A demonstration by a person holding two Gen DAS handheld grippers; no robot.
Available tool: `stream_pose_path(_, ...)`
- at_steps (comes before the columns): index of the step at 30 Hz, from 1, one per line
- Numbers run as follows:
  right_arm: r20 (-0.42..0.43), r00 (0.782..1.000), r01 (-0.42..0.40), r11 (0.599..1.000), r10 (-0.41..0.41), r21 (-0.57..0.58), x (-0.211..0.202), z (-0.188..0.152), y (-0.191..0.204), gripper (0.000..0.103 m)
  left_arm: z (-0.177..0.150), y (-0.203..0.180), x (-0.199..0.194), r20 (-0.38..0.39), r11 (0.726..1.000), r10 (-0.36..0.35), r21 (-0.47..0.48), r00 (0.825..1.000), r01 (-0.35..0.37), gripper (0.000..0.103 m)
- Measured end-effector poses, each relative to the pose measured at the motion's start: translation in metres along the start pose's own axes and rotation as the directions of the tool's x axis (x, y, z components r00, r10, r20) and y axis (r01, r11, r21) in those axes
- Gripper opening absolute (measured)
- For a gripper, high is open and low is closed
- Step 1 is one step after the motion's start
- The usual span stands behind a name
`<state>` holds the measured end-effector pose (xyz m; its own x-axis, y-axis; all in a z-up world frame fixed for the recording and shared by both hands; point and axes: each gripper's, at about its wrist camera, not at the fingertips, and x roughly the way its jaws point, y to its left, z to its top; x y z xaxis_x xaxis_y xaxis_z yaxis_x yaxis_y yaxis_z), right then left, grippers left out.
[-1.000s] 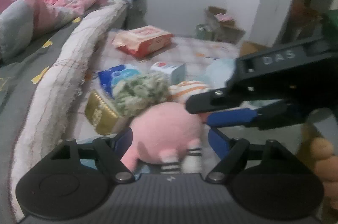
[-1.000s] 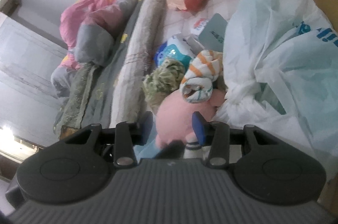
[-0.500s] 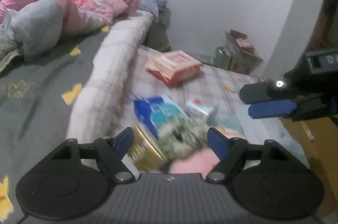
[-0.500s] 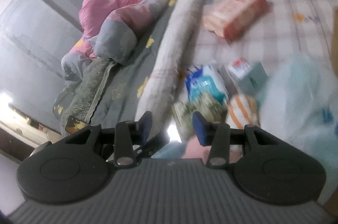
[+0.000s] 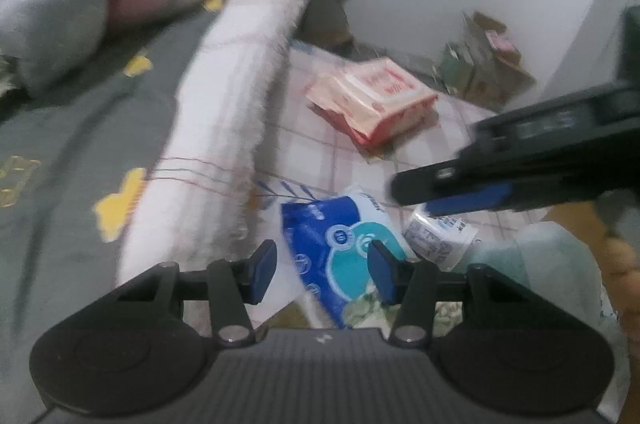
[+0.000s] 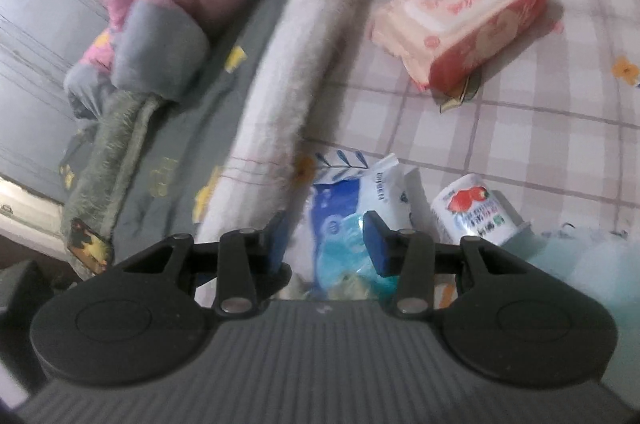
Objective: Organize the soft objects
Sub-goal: 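Lower the right tool onto the blue-and-white wipes pack and close on it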
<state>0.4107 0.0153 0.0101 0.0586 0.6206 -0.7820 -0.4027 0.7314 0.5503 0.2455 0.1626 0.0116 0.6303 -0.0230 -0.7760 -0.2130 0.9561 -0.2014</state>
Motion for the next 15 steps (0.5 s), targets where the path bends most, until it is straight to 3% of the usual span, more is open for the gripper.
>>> stream_pose_path(8, -0.114, 0.991, 0.069, 0.997, -0.066, 0.029, 0.049, 0.011, -0.025, 0.041, 0.014, 0.004, 0.058, -0.193, 0.999, -0.041, -0.041, 0.98, 0.034, 0.056)
stream_pose_path(15, -0.158, 0.986, 0.067, 0.997, -0.063, 0.024, 0.061, 0.018, -0.023, 0.045, 0.02, 0.005, 0.077, -0.24, 0.998, -0.058, -0.051, 0.969, 0.047, 0.074)
